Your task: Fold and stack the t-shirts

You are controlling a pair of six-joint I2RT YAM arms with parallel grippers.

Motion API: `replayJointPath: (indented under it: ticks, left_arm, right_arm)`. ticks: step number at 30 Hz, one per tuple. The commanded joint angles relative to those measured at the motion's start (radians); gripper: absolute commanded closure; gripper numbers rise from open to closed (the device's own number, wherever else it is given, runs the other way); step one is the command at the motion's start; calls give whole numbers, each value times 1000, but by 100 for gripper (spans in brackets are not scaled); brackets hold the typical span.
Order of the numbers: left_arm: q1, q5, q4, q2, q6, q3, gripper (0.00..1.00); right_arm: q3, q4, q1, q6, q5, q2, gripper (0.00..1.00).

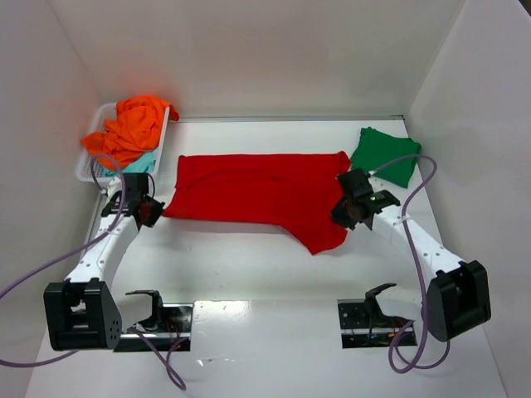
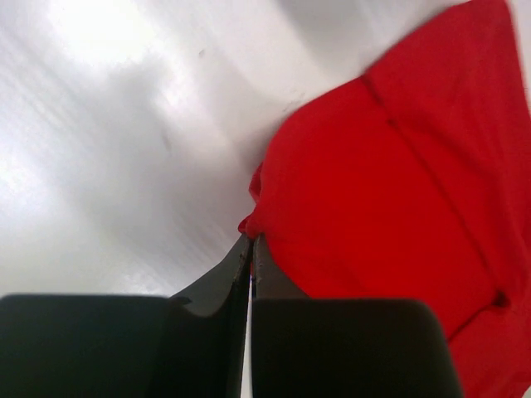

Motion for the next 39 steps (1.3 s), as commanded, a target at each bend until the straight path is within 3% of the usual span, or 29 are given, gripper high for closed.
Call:
replayJointPath:
  ticks: [1,12,16,17,18,23,34,39]
  left_arm:
    - [6,-37,44,30,52,90,100]
    - [6,-25,141,320,112,253,100]
    - [6,-15,152,352,112,253,100]
    - [6,-6,164,352,112,239,100]
    - [6,-6,175,352,103,227,100]
    - [6,3,175,363,102,227,100]
    - [6,37,205,363,102,198,100]
    - [6,47,215,363,102,189,100]
  right_arm:
    - [120,61,-51,-78,46,30,84]
    - [278,139,-86,-146,28,214,84]
    - [182,105,-86,-118,-16,188,61]
    - [153,105,-86,-104,-29,176,49]
    - [125,105,-86,-91,-41,162,43]
    - [4,53,-77,23,-84,90,29]
    - [-117,-45,-68,209,-10,2,27]
    - [-126,-45,-68,186,-1,57,27]
